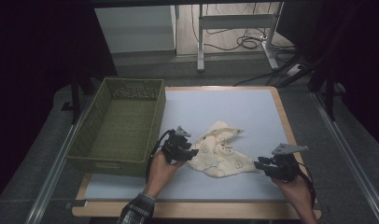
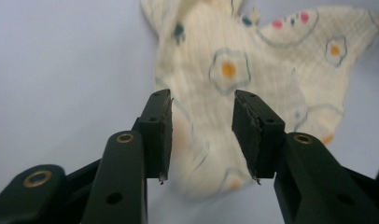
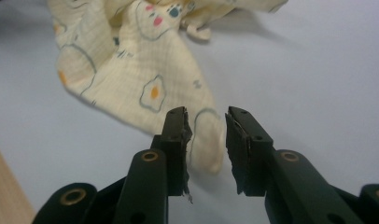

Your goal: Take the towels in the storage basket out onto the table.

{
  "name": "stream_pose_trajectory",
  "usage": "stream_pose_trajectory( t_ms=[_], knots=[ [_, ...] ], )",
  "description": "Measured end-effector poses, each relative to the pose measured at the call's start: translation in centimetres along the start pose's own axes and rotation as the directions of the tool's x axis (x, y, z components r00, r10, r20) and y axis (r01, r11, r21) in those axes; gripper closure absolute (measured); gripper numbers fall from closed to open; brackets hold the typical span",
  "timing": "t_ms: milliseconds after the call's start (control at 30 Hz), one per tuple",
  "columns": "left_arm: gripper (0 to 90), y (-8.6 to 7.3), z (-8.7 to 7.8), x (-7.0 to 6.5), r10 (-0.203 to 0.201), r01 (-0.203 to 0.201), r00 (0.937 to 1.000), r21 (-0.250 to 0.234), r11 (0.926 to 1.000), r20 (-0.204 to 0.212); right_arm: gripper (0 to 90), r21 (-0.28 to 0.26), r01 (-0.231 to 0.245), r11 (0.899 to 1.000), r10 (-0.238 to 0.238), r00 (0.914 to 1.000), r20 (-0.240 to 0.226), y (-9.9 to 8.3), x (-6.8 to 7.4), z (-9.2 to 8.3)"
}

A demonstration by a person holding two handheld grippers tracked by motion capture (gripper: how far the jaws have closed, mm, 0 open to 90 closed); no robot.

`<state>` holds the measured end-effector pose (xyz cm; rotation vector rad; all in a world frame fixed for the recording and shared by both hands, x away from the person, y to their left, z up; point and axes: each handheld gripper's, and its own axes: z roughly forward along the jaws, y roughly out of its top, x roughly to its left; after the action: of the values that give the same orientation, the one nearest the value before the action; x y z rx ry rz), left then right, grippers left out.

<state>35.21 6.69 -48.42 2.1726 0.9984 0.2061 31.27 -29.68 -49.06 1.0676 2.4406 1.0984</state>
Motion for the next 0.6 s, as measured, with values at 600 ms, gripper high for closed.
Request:
stream_pose_trajectory(
  t_ms=[600],
  knots=[
    [51.9,6.3,6.4,1.1,0.071,-0.069,0.9969,0.042,0.9967,-0.034,61.2,0.059,0.071,0.996,-0.067,0.9958,-0.062,6.7,-0.4,8.7]
  ],
)
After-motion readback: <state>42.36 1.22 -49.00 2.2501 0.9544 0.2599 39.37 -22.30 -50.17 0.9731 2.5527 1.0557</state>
